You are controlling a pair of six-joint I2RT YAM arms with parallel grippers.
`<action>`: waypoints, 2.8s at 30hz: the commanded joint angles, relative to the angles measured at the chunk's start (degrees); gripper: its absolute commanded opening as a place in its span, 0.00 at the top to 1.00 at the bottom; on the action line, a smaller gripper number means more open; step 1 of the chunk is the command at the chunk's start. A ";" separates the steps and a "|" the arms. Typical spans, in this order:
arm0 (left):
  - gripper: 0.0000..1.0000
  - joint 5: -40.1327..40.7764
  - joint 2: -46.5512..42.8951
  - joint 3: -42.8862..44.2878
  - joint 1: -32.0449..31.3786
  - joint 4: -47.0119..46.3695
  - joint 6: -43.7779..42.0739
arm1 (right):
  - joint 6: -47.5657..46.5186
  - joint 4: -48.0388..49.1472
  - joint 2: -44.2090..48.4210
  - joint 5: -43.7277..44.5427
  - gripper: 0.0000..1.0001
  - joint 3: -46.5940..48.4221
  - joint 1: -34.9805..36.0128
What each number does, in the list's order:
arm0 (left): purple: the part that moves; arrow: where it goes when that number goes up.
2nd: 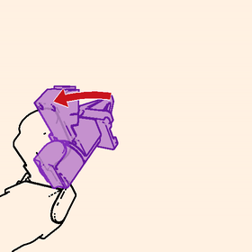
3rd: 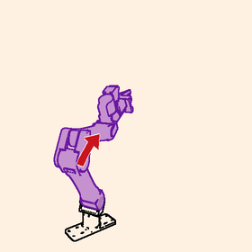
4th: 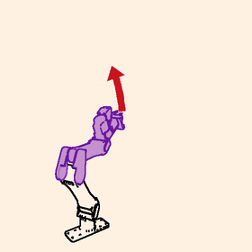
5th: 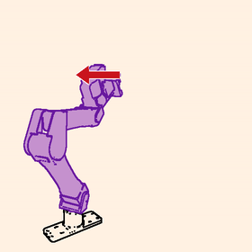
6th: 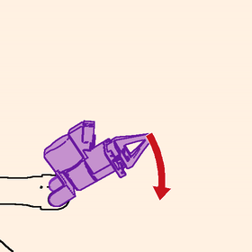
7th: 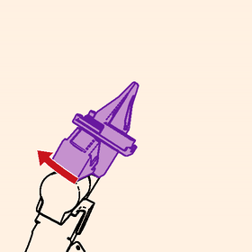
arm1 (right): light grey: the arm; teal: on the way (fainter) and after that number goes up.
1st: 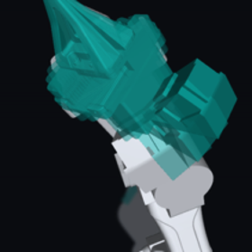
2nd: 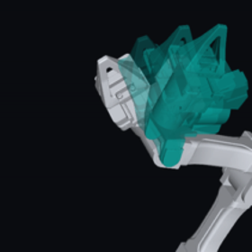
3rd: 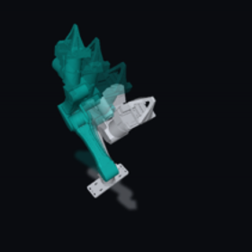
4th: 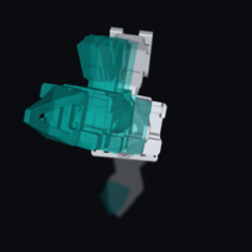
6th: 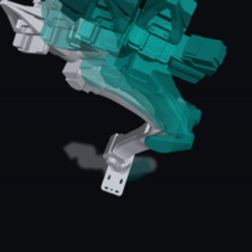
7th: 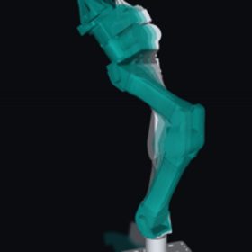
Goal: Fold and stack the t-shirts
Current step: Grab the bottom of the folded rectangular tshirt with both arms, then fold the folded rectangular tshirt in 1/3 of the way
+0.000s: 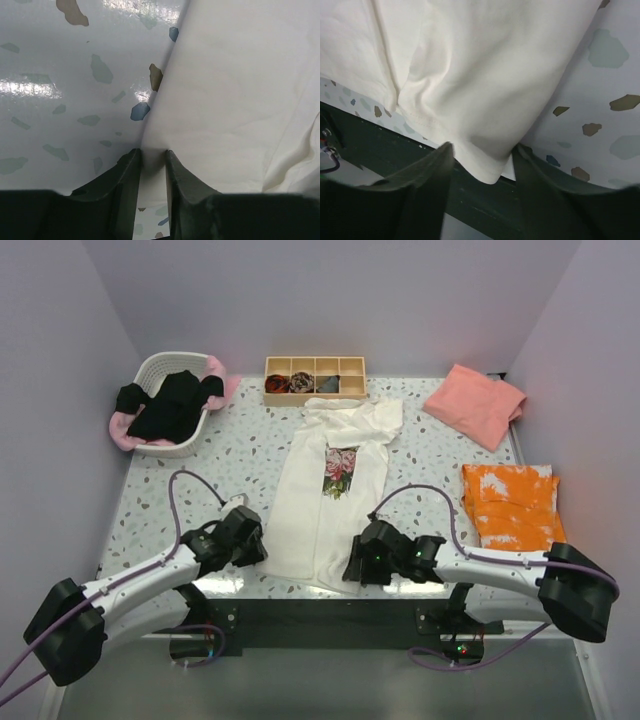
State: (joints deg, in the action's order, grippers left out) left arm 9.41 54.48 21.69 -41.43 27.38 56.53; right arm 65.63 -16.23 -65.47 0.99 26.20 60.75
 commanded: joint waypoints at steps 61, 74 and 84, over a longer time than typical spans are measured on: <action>1.00 -6.86 5.37 4.67 -14.64 3.21 -1.95 | 1.53 -22.70 19.24 14.30 1.00 3.41 0.24; 1.00 -0.71 13.28 18.98 -13.77 4.71 -5.82 | -4.71 -28.06 15.47 23.96 0.88 14.14 -0.28; 1.00 -0.79 19.43 24.54 -3.58 -0.30 -12.58 | -18.06 -20.69 7.83 23.10 0.85 17.49 -12.73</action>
State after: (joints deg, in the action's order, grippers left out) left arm 7.64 73.01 42.89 -48.49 30.76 48.29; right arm 55.13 -41.45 -54.83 23.33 41.12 54.72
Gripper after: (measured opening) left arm 0.023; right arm 0.150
